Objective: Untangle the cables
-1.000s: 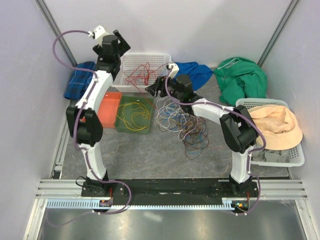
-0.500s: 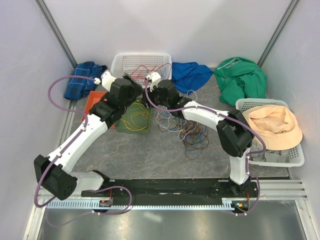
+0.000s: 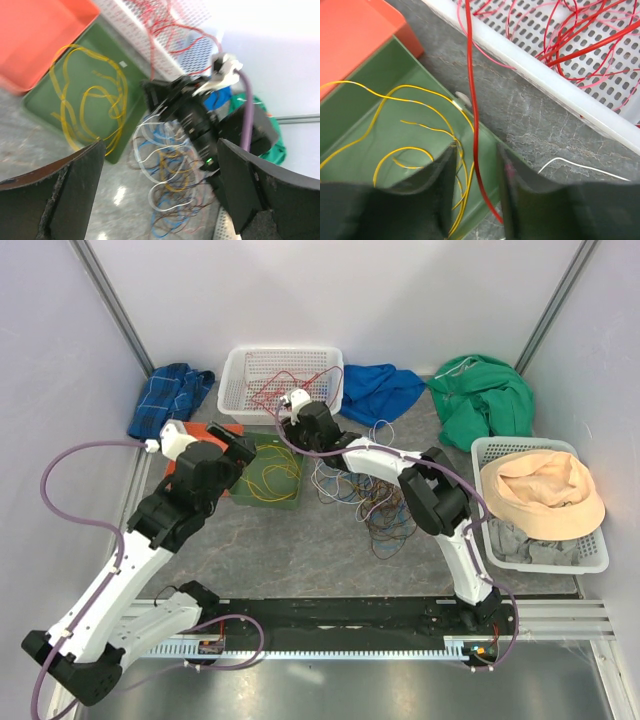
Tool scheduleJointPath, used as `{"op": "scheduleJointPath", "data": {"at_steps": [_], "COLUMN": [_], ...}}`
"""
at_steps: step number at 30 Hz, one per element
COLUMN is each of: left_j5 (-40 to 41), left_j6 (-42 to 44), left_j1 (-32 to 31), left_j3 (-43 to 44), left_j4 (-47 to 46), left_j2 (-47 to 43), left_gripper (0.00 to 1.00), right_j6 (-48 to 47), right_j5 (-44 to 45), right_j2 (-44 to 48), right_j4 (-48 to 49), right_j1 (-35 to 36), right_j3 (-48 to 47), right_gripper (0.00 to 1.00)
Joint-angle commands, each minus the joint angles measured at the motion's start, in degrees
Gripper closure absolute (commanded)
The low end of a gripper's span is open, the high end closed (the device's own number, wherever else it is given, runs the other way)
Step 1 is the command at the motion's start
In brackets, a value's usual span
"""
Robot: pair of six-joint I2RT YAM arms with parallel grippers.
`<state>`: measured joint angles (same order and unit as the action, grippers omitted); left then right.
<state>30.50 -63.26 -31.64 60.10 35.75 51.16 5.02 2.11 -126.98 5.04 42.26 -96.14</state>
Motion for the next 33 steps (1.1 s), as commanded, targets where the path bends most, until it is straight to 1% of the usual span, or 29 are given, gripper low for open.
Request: {"op": "scheduleJointPath", "data": {"at_steps": [1, 2, 3, 4, 5, 6, 7, 9, 10, 13, 14, 16, 17, 18, 19, 20, 21, 22, 23, 24, 25, 27, 28, 30, 31, 33], "left_j5": [2.5, 2.9, 3.2, 3.6, 3.7, 3.7, 3.4, 2.5, 2.0, 1.6, 1.6, 1.1, 0.9, 0.3, 0.0, -0.4, -1.0, -1.1, -1.2, -1.2, -1.1, -1.0, -0.9, -0.9, -1.0, -1.5], "left_j6": [-2.9, -2.7, -2.4, -2.3, -2.0, -2.0, -1.9, -1.8, -1.5, -1.4, -1.8, -1.9, -2.0, -2.0, -1.9, -1.6, -1.4, -1.2, -0.4, 0.1, 0.5, 1.7, 1.9, 1.7, 1.7, 1.7], "left_j1": [-0.4, -0.4, -0.4, -0.4, -0.4, -0.4, -0.4, -0.4, -0.4, -0.4, -0.4, -0.4, -0.4, -0.4, -0.4, -0.4, -0.4, -0.4, -0.4, -0.4, -0.4, -0.4, -0.4, -0.4, -0.4, -0.4], "left_j3": [-3.3, -4.1, -4.5, -5.0, -5.8, -6.0, -6.3, -6.2, -6.1, -6.7, -7.7, -8.7, -9.5, -9.8, -10.5, -10.8, -11.0, -11.1, -11.3, -11.1, -11.1, -11.0, -11.1, -11.5, -11.8, -11.8], "left_j4": [4.0, 4.7, 4.9, 5.0, 5.1, 5.1, 5.2, 5.2, 5.2, 5.2, 5.1, 5.2, 5.2, 5.1, 5.2, 5.2, 5.1, 5.1, 5.2, 5.1, 5.2, 5.2, 5.1, 4.9, 4.9, 4.5], "left_j2": [-2.6, -3.3, -4.1, -4.9, -6.3, -6.9, -7.4, -7.7, -7.7, -7.8, -8.0, -8.5, -8.7, -9.0, -9.1, -9.2, -9.4, -9.5, -9.4, -9.5, -9.4, -9.4, -9.4, -9.3, -9.3, -8.8], "left_gripper": [0.0, 0.0, 0.0, 0.0, 0.0, 0.0, 0.0, 0.0, 0.0, 0.0, 0.0, 0.0, 0.0, 0.0, 0.0, 0.0, 0.0, 0.0, 0.0, 0.0, 0.0, 0.0, 0.0, 0.0, 0.0, 0.0], "right_j6": [-0.4, -0.4, -0.4, -0.1, 0.2, 0.4, 0.6, 0.6, 0.7, 0.6, -0.4, -1.8, -2.3, -3.2, -3.4, -3.6, -3.8, -3.7, -3.3, -2.2, -1.5, 0.4, 0.5, 1.0, 1.4, 1.7], "right_j5": [1.3, 1.3, 1.4, 1.1, 0.4, 0.5, 0.7, 1.5, 1.4, 2.5, 3.0, 5.2, 5.5, 5.3, 5.5, 5.9, 6.2, 6.3, 6.7, 6.9, 7.3, 7.7, 8.3, 9.9, 10.6, 13.0], "right_j2": [-1.2, -0.8, 0.8, 2.3, 4.3, 8.2, 9.9, 12.4, 12.7, 11.5, 10.7, 7.0, 5.1, 0.5, -2.0, -4.3, -8.0, -9.5, -11.1, -13.7, -14.7, -15.0, -14.3, -10.8, -9.5, -4.8], "right_j4": [0.1, 0.2, 0.8, 3.9, 6.3, 8.7, 12.6, 12.5, 10.5, 4.7, 3.8, -0.5, -2.3, -8.3, -10.9, -12.8, -13.6, -13.4, -13.4, -13.4, -13.0, -11.4, -10.0, -5.5, -3.0, 2.3], "right_j1": [0.1, 0.3, 0.2, 0.3, 0.5, 0.8, 1.6, 2.2, 2.4, 2.4, 2.3, 2.2, 2.0, 1.6, 1.3, 1.1, 0.5, 0.0, -0.4, -1.3, -1.7, -2.6, -2.6, -2.4, -2.2, -1.7], "right_j3": [-3.9, -3.1, -1.9, -0.1, 4.4, 6.8, 8.4, 8.0, 6.5, -1.4, -5.9, -11.2, -18.2, -22.8, -27.6, -35.3, -37.9, -39.8, -43.8, -45.7, -47.7, -47.0, -43.8, -39.3, -34.3, -29.2], "right_gripper": [0.67, 0.81, 0.86, 0.9, 0.97, 0.99, 1.0, 1.0, 1.0, 1.0, 1.0, 1.0, 1.0, 1.0, 1.0, 1.0, 1.0, 1.0, 0.98, 0.82, 0.49, 0.19, 0.02, 0.02, 0.02, 0.02]}}
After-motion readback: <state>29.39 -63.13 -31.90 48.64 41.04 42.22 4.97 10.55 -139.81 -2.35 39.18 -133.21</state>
